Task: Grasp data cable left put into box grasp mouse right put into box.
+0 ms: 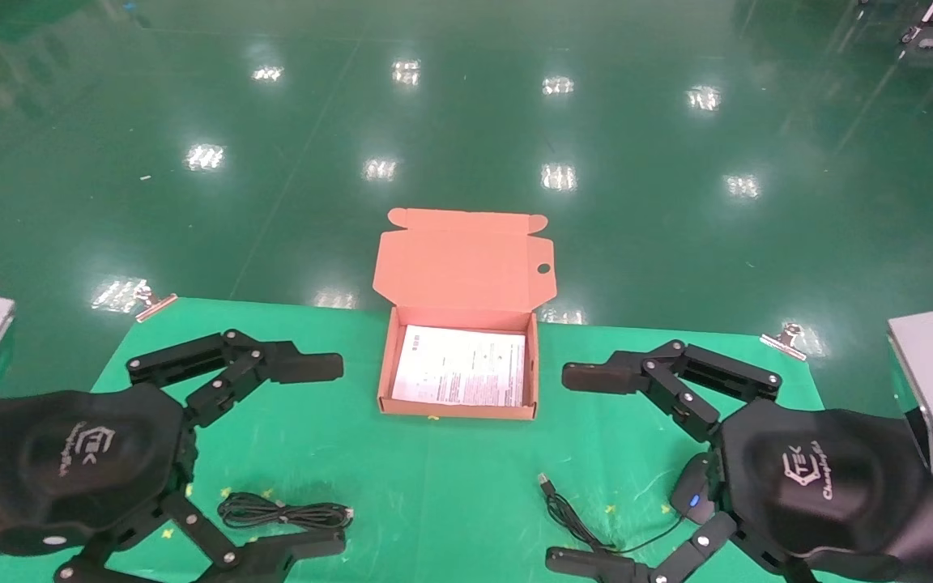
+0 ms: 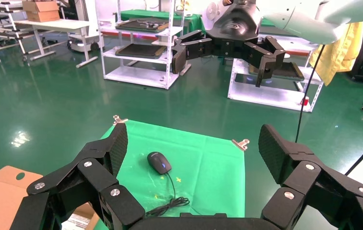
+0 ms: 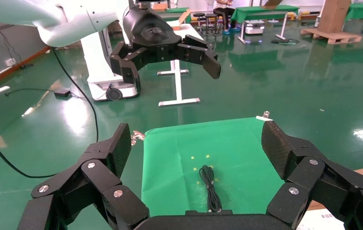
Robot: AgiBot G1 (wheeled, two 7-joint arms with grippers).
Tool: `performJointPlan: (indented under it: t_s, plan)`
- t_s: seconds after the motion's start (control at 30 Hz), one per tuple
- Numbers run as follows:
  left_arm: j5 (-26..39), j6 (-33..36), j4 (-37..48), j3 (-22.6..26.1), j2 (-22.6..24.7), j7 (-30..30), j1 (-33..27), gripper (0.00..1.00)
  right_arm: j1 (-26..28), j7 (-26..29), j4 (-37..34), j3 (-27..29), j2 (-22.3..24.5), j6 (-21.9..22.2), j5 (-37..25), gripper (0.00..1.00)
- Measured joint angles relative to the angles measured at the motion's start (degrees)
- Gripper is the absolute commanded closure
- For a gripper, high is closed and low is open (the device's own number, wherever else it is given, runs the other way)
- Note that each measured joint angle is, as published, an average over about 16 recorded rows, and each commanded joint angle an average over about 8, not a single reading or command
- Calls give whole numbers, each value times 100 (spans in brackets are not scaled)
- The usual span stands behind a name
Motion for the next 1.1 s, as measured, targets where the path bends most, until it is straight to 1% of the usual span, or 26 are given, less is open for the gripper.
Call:
performJointPlan:
  t_s: [0.5,0.7,0.8,0.9,1.1]
  plan:
    - [3,-1,0,0,0,3,-2,0,2,-3,-1,1,0,2,-4,0]
    - [153,3,17,50,12,23,-101,0,99,-117,53,-36,14,-7,-209,0]
    - [374,31,37,144,25,4,-238,0,214,-255,106,-88,18,-28,-449,0]
    - [730,79,48,302,61,-46,-452,0,377,-478,170,-164,12,-63,-780,0]
    - [1782,226,46,809,218,-266,-1059,0,814,-1151,311,-417,-44,-154,-1697,0]
